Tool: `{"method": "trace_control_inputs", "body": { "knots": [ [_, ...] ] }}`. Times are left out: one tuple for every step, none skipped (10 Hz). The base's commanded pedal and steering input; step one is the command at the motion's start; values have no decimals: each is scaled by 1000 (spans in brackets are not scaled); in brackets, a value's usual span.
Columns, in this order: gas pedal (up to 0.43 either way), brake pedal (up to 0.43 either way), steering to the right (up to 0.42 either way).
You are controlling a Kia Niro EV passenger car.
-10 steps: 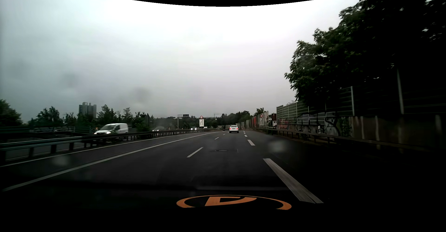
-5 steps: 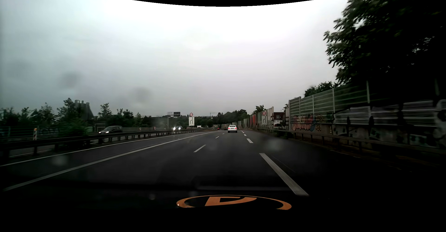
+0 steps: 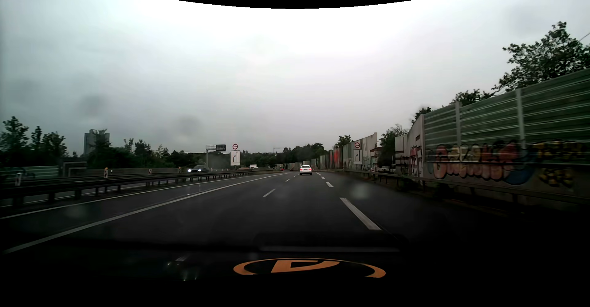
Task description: Follow the waypoints while adhering to traffic rules and regulations
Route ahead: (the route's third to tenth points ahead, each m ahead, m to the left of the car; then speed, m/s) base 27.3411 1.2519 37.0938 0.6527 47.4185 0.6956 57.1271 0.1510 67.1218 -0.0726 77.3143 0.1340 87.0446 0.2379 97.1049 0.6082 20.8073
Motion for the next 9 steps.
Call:
{"method": "trace_control_inputs", "body": {
  "knots": [
    [0, 0, 8],
    [0, 0, 8],
    [0, 0, 7],
    [0, 0, 4],
    [0, 0, 2],
    [0, 0, 2],
    [0, 0, 0],
    [0, 0, 0],
    [0, 0, 0]
  ]
}}
